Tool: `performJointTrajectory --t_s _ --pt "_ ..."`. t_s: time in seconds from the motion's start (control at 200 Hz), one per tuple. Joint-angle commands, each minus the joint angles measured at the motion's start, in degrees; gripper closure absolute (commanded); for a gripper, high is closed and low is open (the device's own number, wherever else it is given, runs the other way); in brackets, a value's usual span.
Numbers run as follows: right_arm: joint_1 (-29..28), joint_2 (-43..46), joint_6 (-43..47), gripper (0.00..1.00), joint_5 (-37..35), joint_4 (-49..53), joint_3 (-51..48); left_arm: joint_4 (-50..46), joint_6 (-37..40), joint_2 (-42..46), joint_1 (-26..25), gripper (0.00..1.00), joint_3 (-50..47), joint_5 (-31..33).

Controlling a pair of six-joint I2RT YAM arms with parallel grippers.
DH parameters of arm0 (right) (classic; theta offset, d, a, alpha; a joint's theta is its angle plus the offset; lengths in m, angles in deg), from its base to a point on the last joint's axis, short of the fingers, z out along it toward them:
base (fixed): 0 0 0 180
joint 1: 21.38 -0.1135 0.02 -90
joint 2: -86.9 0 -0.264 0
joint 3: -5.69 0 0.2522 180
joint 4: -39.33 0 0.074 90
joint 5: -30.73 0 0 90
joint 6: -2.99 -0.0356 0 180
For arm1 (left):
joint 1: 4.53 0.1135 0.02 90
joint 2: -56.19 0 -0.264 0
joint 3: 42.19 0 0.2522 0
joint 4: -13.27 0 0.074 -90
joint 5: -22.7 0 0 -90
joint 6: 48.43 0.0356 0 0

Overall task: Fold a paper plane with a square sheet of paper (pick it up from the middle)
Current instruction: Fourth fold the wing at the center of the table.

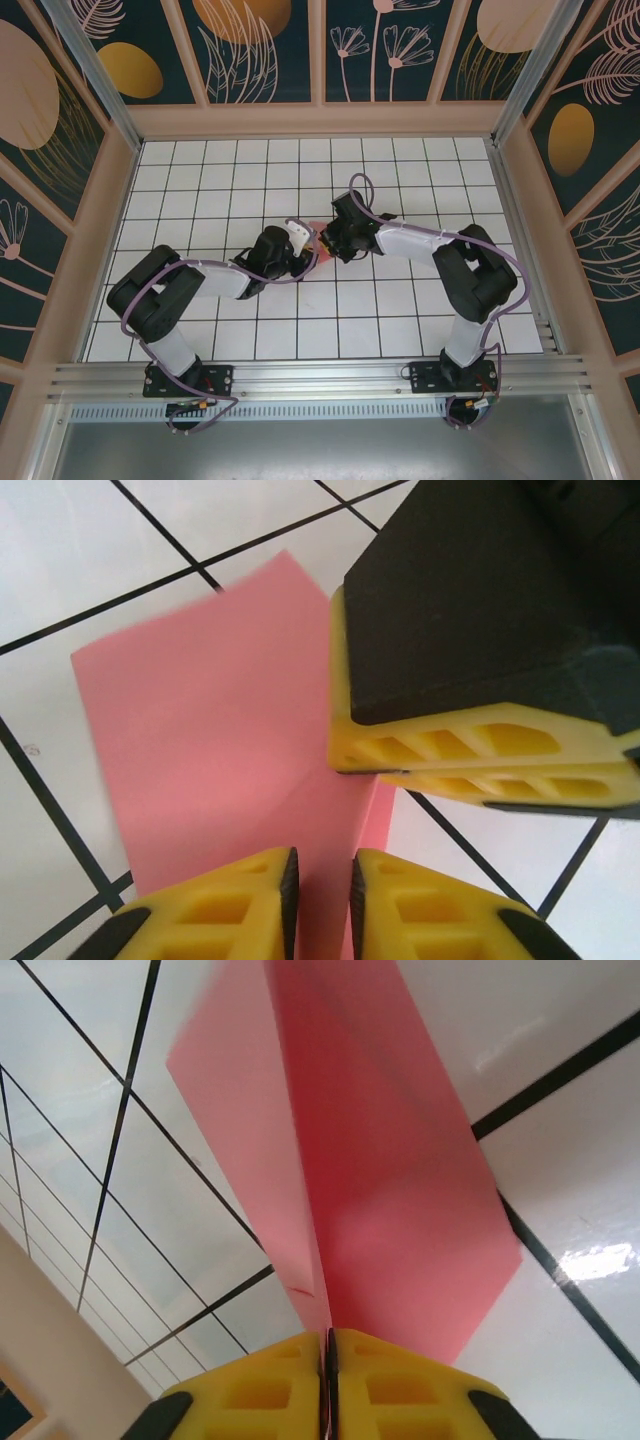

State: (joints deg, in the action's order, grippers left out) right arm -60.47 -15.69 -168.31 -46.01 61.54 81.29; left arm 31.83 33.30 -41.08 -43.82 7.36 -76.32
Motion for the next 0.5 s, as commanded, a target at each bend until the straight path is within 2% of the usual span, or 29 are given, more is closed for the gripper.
performJointTrajectory --t_s 0.0,0.145,0.305,0.495 --pt "0.54 0.74 0.88 0.78 1.42 1.75 1.37 0.09 0.36 -0.57 0.10 0.82 0.18 1.48" --pt "2.69 3.53 2.49 0.63 1.39 2.20 -0.40 1.98 -0.06 -0.35 0.12 0.87 -1.37 1.60" --pt "5.86 4.87 5.80 0.53 3.93 2.38 -1.72 4.04 -1.06 0.57 0.13 0.89 -3.04 0.22" --pt "7.37 5.45 21.55 0.50 7.68 1.15 -1.53 6.06 -7.37 1.76 0.10 0.92 -4.51 -2.08"
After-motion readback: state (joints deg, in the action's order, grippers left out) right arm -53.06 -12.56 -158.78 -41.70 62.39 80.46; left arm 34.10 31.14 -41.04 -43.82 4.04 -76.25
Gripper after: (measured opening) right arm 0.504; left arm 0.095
